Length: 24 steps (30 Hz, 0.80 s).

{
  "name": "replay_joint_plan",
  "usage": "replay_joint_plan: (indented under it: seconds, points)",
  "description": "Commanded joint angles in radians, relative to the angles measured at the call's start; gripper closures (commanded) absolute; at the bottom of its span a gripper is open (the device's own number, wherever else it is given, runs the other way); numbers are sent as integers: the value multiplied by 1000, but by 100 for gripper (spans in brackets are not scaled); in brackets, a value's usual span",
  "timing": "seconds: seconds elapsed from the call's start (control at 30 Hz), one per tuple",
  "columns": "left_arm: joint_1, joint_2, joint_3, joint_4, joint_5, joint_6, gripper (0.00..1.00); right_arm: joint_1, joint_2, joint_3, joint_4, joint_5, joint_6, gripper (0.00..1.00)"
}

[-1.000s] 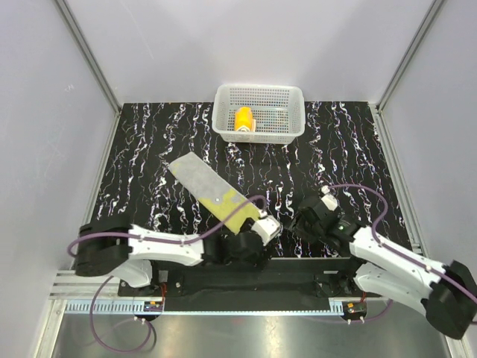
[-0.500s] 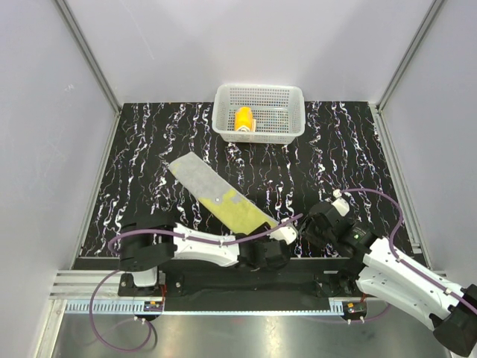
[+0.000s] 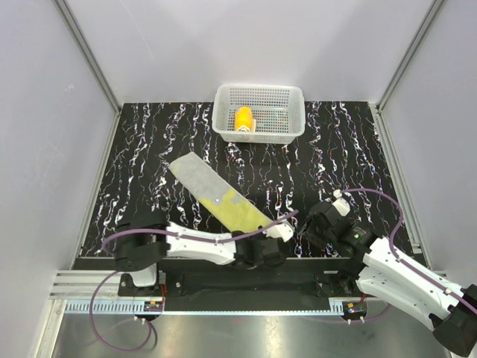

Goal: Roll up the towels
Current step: Roll the towel

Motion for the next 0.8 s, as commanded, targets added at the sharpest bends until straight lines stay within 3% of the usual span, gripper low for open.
replay_joint_plan:
  seconds: [0.0,0.23,0.47,0.77]
  points:
    - [38,-146,-42,73,125,-42,100,-5,10,56,46,-2,-33,53]
    - [205,-325,-203,300,458,-111,100,-5,40,119,62,-22,-67,55]
    - [396,-332,-316,421,772,-171,100,-8,112,137,152,-118,-108,59]
    - [578,-312,-410,524,951,-265,100,-6,266,119,422,-304,-151,69]
